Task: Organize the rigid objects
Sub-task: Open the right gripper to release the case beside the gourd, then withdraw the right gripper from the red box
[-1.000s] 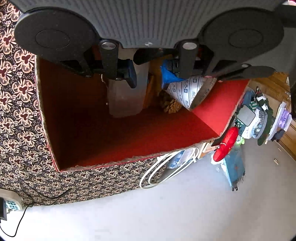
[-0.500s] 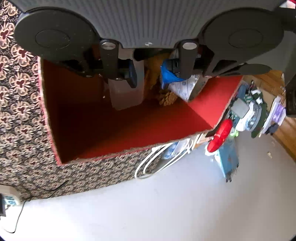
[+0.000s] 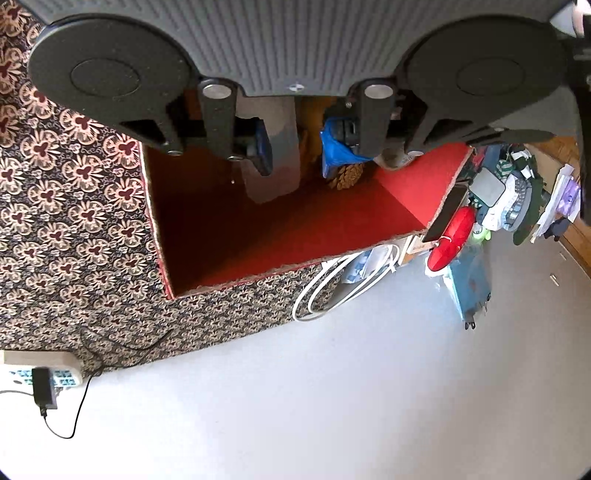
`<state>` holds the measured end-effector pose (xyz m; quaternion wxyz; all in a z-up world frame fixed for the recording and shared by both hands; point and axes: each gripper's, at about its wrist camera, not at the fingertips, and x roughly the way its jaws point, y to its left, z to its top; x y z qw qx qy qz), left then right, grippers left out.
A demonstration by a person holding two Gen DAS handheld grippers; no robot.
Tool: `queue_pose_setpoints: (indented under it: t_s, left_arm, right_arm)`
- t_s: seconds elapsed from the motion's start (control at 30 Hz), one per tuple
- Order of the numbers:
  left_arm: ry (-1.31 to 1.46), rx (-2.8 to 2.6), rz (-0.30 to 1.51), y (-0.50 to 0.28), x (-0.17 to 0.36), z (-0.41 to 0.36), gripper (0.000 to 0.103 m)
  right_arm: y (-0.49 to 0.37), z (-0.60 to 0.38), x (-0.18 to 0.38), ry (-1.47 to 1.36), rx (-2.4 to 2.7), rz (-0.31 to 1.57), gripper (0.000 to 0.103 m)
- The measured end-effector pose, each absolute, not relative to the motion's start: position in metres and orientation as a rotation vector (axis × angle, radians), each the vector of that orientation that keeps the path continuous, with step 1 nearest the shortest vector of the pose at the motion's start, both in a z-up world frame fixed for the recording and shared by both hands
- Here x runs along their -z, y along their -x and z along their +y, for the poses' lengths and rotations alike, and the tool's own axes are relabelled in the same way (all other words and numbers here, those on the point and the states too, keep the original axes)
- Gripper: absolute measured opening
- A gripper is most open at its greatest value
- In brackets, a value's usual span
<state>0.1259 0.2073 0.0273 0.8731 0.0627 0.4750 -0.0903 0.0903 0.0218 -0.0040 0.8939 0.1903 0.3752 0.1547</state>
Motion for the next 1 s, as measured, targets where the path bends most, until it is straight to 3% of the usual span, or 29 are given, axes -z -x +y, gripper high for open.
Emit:
queue_pose_setpoints:
  t_s: [1.0]
  left_arm:
    - [-0.178,0.138,0.912,-0.066,-0.059,0.168,0.064]
  right_arm:
    - [-0.021,-0.029,-0.017,-0.444,-0.324,0.73,0.013]
